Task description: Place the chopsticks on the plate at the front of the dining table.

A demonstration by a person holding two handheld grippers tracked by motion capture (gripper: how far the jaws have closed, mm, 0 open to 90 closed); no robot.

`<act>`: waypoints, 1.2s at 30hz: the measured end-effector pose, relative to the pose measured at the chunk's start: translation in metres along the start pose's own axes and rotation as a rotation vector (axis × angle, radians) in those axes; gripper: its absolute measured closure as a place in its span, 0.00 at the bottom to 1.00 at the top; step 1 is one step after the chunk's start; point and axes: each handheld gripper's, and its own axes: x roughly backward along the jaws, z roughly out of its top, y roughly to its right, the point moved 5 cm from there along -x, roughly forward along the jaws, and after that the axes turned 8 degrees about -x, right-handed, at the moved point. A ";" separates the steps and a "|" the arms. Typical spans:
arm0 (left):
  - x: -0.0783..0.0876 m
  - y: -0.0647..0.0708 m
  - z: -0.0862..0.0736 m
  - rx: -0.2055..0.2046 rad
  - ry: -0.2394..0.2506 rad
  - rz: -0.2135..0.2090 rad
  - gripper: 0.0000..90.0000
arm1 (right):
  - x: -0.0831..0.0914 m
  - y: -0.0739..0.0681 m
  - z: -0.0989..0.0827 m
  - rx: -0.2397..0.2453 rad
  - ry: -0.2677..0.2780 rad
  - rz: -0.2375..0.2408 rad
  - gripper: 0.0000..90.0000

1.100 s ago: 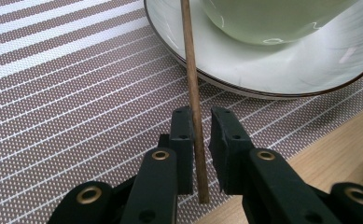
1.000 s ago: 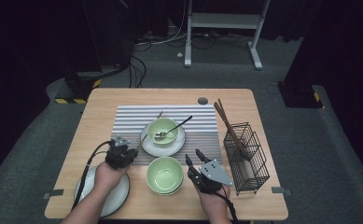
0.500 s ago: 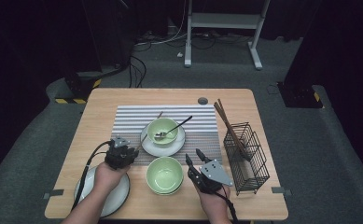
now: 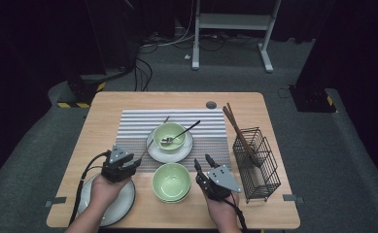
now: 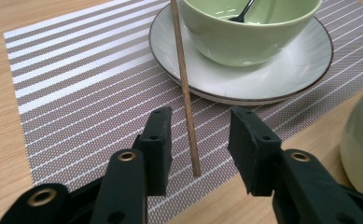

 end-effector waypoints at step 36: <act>0.035 0.008 -0.011 0.009 0.122 -0.080 0.45 | 0.011 0.029 0.061 0.025 0.001 -0.124 0.57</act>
